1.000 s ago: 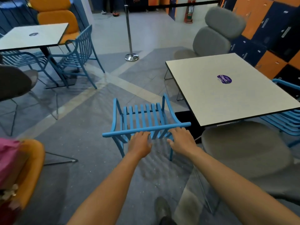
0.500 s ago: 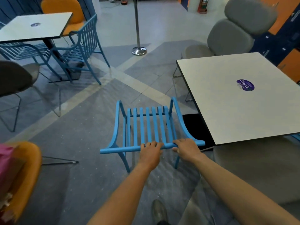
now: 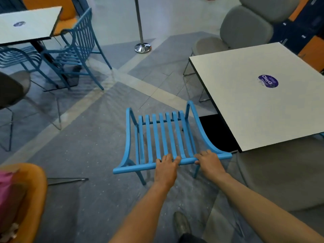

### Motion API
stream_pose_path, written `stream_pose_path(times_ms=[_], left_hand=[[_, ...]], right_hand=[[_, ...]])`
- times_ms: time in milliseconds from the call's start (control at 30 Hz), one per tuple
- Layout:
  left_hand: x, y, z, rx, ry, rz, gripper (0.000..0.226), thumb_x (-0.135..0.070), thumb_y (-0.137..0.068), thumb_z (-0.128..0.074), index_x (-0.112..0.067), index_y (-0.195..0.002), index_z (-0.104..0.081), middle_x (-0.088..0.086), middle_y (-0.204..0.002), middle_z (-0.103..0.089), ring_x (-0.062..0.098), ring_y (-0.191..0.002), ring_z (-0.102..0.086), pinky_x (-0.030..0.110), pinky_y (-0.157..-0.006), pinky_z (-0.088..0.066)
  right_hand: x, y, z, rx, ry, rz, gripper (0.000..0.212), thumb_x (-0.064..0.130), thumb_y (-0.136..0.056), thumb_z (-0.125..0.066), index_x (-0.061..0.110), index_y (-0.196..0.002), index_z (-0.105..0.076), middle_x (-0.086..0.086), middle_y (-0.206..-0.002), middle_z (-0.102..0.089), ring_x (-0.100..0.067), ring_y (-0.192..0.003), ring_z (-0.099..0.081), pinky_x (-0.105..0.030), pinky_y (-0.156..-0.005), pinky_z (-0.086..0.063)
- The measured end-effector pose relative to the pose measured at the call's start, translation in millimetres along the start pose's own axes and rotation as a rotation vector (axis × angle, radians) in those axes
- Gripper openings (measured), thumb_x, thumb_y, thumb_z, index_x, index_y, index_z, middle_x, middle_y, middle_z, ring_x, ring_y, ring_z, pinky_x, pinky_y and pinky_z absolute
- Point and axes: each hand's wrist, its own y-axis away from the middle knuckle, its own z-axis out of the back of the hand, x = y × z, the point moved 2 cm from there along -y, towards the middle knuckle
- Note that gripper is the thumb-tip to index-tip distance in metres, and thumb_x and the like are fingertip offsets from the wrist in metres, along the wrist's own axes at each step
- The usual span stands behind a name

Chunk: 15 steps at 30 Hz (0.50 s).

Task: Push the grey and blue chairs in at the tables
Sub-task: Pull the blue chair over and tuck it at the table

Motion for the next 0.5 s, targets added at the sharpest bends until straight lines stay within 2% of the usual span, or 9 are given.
stream_pose_path(times_ms=[233,500], left_hand=[[27,32,0,0.033,-0.034,-0.118,0.043,-0.017,-0.103,-0.043,-0.03,-0.144,-0.046,0.006,-0.125,-0.053,0.028,-0.116,-0.05,0.048,-0.097,-0.039],[93,89,6,0.062,-0.052,-0.277,0.043,-0.016,-0.101,-0.043,-0.03,-0.142,-0.05,0.006,-0.12,-0.052,0.027,-0.114,-0.049,0.045,-0.093,-0.037]], right_hand=[[33,36,-17,-0.007,-0.024,-0.093,0.031,0.037,-0.103,-0.053,0.027,-0.13,-0.064,0.002,-0.12,-0.063,-0.022,-0.112,-0.053,-0.036,-0.093,-0.039],[124,93,-38,-0.025,-0.1,-0.214,0.026,0.035,-0.103,-0.052,0.024,-0.122,-0.066,0.0,-0.116,-0.063,-0.023,-0.112,-0.052,-0.038,-0.091,-0.04]])
